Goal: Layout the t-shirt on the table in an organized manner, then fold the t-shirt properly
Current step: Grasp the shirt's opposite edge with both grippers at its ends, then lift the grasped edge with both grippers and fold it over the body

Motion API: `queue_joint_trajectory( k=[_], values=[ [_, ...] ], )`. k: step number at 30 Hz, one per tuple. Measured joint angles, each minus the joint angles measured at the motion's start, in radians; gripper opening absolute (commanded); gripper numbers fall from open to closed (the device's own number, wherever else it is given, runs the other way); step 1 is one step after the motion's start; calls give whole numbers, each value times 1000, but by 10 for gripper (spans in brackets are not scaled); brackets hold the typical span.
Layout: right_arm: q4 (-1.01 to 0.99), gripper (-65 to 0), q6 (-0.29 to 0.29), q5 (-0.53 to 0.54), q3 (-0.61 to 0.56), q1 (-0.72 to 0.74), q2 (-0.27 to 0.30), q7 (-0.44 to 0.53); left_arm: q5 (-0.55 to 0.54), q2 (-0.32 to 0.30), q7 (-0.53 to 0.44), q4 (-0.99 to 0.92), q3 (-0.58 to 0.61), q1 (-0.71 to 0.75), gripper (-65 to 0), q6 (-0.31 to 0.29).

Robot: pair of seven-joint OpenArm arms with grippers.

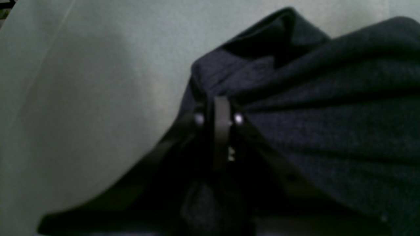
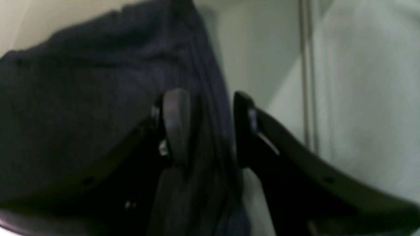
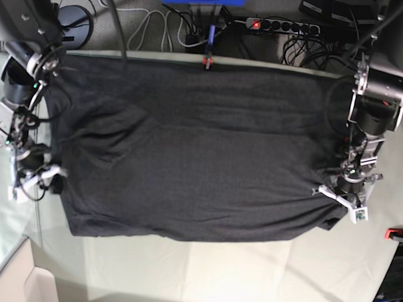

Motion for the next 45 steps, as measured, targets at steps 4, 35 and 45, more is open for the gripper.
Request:
queue_joint_trajectory(
  k=[4, 35, 45],
  values=[
    [-61, -420, 1, -2, -108, -6, 3, 60, 0, 1, 0, 0, 0, 0, -642, 0],
    [-210, -421, -224, 21, -212, -4, 27, 314, 0, 0, 0, 0, 0, 0, -642, 0],
    [-216, -489, -224, 24, -212, -7, 25, 321, 1, 0, 0, 0, 0, 0, -642, 0]
  ],
)
